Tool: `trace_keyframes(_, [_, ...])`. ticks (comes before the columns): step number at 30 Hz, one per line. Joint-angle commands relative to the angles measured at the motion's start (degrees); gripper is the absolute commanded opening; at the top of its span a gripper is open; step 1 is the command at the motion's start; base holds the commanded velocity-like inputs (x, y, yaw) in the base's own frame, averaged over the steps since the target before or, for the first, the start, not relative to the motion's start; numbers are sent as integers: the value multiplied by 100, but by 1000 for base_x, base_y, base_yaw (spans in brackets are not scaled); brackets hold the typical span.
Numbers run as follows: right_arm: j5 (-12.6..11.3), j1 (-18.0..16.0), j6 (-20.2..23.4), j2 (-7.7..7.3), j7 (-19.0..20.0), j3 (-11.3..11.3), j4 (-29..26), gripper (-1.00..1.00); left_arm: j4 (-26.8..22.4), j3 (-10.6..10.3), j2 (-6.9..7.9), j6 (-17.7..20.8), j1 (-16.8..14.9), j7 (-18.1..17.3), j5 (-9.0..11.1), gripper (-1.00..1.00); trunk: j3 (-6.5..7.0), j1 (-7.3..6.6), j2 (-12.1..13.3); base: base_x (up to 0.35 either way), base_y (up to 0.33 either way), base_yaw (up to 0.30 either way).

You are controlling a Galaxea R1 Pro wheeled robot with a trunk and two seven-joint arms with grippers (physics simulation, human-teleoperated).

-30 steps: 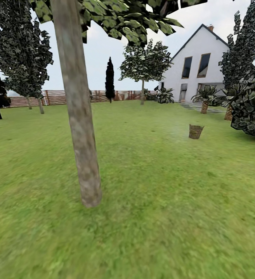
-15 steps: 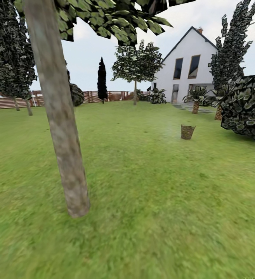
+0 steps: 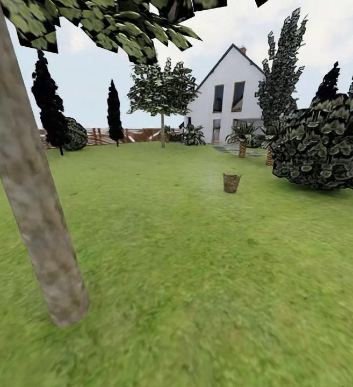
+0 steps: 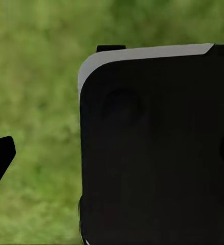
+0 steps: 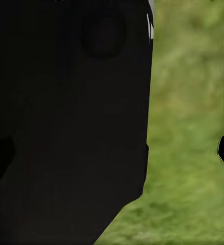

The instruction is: Take the three Easter eggs out of the wicker basket on the lawn in the garden, then place them on the lawn next to a single tree (choose any tree) so that all three eggs are next to the same tree and none are left in the basket.

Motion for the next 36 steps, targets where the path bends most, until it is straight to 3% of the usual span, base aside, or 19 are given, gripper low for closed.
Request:
trace_keyframes(1, [2,-2,-1,-1,8,1,3,100,5,1,1,-23,-2,4,-6,100,0,2,-2,214,-253,-265])
trace_keyframes(13, [-1,-2,-7,12,2,-2,9,100,5,1,1,-30,-2,7,-7,100,50,2,-2,231,-232,-232])
trace_keyframes(36, [1,-2,-7,35,2,-2,9,100,5,1,1,-30,-2,7,-9,100,57,2,-2,273,-170,-14])
